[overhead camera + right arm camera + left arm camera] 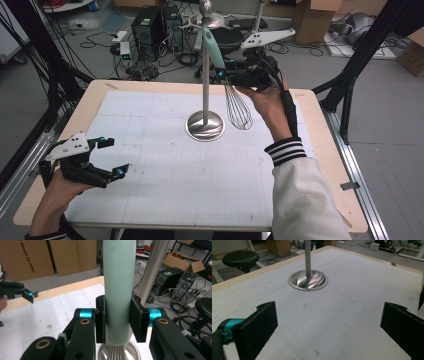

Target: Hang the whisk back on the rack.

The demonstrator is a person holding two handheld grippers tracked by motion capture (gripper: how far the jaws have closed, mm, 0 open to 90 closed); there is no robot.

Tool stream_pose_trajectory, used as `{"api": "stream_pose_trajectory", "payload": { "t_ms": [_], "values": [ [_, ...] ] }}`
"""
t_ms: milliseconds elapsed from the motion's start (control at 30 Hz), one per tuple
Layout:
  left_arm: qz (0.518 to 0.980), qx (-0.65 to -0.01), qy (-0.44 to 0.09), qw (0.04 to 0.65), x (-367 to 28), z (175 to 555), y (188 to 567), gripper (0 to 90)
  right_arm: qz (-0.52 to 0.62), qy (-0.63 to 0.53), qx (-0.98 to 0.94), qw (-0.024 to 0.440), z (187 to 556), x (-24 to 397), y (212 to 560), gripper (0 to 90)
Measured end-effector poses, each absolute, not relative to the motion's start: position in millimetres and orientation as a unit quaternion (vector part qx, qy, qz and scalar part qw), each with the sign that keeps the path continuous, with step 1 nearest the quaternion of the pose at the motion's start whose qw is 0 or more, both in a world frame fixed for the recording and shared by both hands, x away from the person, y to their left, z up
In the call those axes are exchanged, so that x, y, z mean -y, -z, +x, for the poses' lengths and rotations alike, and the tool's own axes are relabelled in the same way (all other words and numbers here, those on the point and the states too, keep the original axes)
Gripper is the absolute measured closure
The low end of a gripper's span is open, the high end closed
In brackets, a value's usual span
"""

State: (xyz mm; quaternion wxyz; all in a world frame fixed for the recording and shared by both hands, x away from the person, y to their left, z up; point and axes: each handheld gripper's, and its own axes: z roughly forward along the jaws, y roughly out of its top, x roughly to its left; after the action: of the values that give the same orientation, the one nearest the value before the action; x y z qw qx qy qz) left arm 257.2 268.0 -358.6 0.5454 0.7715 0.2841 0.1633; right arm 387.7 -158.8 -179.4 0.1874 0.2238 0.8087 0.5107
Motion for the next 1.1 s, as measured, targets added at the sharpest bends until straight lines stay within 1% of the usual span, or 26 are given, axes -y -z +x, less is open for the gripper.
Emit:
{"api": "stream_pose_trajectory", "payload": {
  "t_ms": [600,1100],
  "values": [
    [0.771,-0.287,-0.160,0.545,-269,258,360,1.7,0.238,-0.503,-0.808,0.194,394,153,182,69.3],
    [0.769,-0.290,-0.160,0.547,-271,259,361,1.7,0.265,-0.510,-0.795,0.195,404,159,191,69.1]
  ]
}}
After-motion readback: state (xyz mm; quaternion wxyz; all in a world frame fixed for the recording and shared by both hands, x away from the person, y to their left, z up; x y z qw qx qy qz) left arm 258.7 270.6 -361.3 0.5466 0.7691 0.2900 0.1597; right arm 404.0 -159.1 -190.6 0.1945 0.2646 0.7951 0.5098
